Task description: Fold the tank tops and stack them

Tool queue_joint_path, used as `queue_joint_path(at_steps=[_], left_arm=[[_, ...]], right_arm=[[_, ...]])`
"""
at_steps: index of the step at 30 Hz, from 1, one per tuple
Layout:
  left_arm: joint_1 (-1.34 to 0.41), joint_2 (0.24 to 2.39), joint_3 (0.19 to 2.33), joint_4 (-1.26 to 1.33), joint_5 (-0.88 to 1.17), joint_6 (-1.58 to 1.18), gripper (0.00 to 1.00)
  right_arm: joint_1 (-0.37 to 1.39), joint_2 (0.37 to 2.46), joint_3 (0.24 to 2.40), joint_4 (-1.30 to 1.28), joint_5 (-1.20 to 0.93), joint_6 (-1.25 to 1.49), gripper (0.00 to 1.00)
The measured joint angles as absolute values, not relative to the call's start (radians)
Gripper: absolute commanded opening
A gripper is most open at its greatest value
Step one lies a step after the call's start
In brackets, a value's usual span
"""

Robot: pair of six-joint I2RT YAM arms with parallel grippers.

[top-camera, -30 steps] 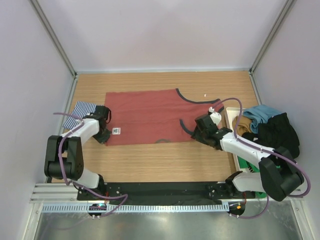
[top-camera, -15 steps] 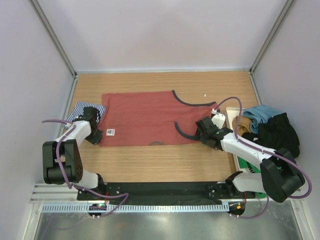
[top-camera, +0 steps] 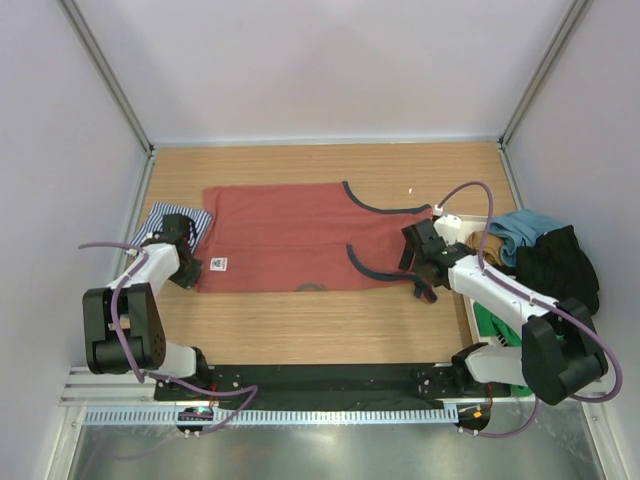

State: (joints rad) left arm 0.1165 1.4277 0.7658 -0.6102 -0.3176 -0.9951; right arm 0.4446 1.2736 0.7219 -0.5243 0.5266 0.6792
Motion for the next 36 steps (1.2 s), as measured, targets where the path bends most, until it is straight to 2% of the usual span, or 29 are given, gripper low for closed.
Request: queue_joint_path(at_steps=[6,10,12,16,19,20,22,25,30,31,33,36], left_arm=[[0.117,1.422,0.766,-0.61,-0.317,-0.995,0.06],[0.117,1.422,0.766,-0.609,-0.318,-0.995,0.06],[0.117,1.422,0.766,-0.607,-0.318,-0.995,0.06],[0.117,1.422,0.766,-0.601,-0.318,-0.996,0.06],[0.118,1.422,0.766,-0.596,-0.318,-0.996,0.06],[0.118,1.422,0.766,-0.594,-0.318,-0.996,0.06],[0.118,1.422,0.765,-0.59,-0.318,-0.996,0.06],[0.118,1.414,0.757,-0.581,-0.318,-0.997,0.06],[0.118,1.409,0.757,-0.575,-0.318,-1.005,0.06],[0.118,1.409,0.757,-0.575,-0.318,-1.007,0.06],[0.118,1.409,0.757,-0.575,-0.318,-1.01,0.06],[0.121,1.409,0.757,-0.575,-0.318,-1.013,0.06]], right_arm=[[0.445,1.172,0.721,-0.557,0.416,0.629,0.7],[0.452,1.138,0.718,-0.563,0.323,0.623,0.73],[0.456,1.148,0.709,-0.567,0.306,0.632,0.81],[0.457,1.146,0.658,-0.588,0.285,0.7,0.85],[0.457,1.1,0.594,-0.571,0.251,0.761,0.77],[0.457,1.086,0.579,-0.572,0.245,0.772,0.66],[0.457,1.084,0.572,-0.573,0.245,0.78,0.63],[0.457,1.11,0.577,-0.575,0.267,0.781,0.62],[0.457,1.156,0.582,-0.589,0.295,0.782,0.7],[0.457,1.159,0.582,-0.593,0.3,0.782,0.7],[0.457,1.162,0.587,-0.606,0.312,0.784,0.61],[0.457,1.182,0.606,-0.626,0.344,0.795,0.61]])
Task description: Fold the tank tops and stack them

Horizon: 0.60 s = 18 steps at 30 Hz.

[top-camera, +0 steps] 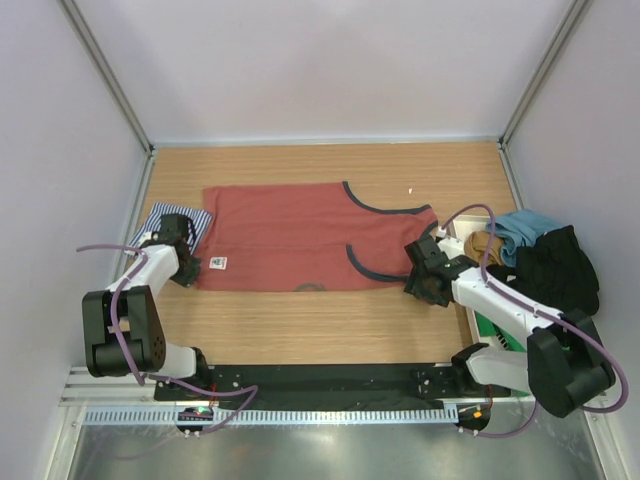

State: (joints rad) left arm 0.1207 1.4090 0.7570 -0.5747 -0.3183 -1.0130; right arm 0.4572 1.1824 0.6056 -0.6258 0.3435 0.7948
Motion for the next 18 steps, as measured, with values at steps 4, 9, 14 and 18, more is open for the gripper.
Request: queue_joint_path(at_steps=[4,9,14,18], left_arm=[[0.125,1.409,0.757,-0.574,-0.318,-1.013,0.06],[0.13,1.409,0.757,-0.572,-0.317,-1.014,0.06],[0.143,1.409,0.757,-0.566,-0.307,-1.014,0.06],[0.146,1.409,0.757,-0.564,-0.303,-1.014,0.06]], right_arm=[[0.457,1.251,0.658,-0.664,0.418,0.811,0.72],[0.457,1.334,0.723,-0.686,0.51,0.812,0.77],[0.46,1.45,0.755,-0.686,0.556,0.817,0.73],[0.475,1.464,0.764,-0.683,0.575,0.826,0.58]])
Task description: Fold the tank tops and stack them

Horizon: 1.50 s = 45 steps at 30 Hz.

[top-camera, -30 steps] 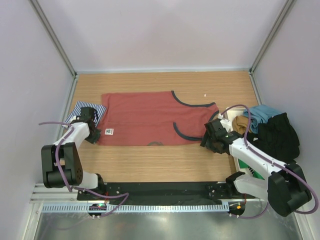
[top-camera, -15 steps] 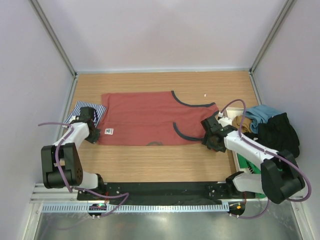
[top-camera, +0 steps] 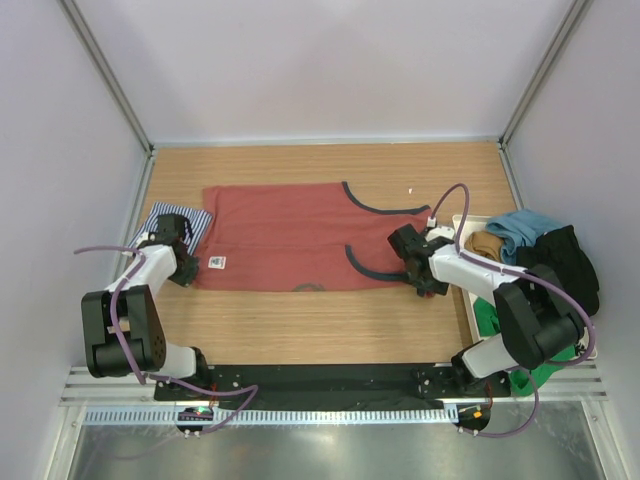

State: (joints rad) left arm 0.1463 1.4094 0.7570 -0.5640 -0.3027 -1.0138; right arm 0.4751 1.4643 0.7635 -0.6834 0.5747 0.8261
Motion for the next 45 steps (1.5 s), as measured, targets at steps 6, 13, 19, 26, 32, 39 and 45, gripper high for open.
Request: queue_joint_path(at_steps=[6,13,19,26,32,39,45], left_arm=[[0.147,1.411,0.757,-0.557,-0.302,-1.014,0.06],[0.169,1.416,0.757,-0.551,-0.284,-1.014,0.06],[0.172,1.416,0.757,-0.549,-0.278,-1.014,0.05],[0.173,1.416,0.756,-0.542,-0.278,-1.014,0.05],[0.173,1.416,0.756,-0.539,-0.278,-1.013,0.04],[0.173,1.416,0.756,-0.538,-0.277,-1.013,0.04],[0.173,1.416,0.756,-0.535,-0.278,-1.013,0.04]], right_arm=[[0.479,1.465,0.76,-0.688,0.6,0.844,0.27],[0.479,1.474,0.794,-0.759,0.72,0.876,0.46],[0.474,1.475,0.853,-0.785,0.805,0.871,0.77],[0.468,1.353,0.813,-0.727,0.715,0.803,0.83],[0.443,1.216,0.758,-0.613,0.508,0.754,0.82],[0.441,1.208,0.751,-0.589,0.377,0.71,0.82],[0.462,1.204,0.739,-0.597,0.359,0.644,0.79]])
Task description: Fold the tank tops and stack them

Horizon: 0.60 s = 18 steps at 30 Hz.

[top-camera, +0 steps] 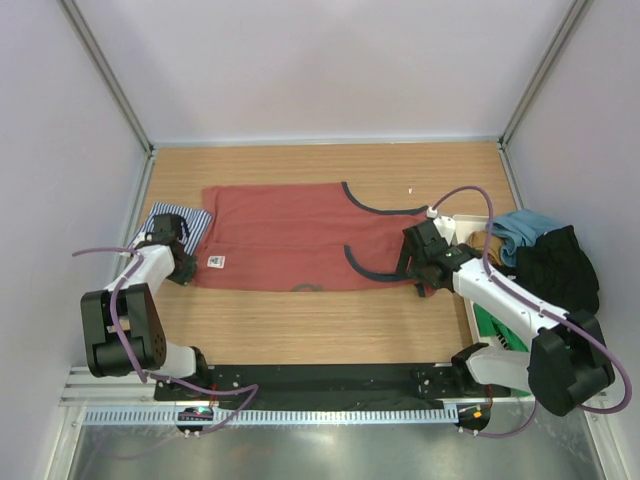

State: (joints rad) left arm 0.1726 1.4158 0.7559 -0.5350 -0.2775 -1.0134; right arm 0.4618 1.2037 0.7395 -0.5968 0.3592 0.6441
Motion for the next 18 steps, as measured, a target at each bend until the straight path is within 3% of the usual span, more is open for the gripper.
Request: queue_joint_path(at_steps=[18], left_arm=[[0.241,1.506,0.822,-0.533,-0.278,-1.011,0.04]], right_arm=[[0.607,1.299,0.752,-0.656,0.418,0.638,0.79]])
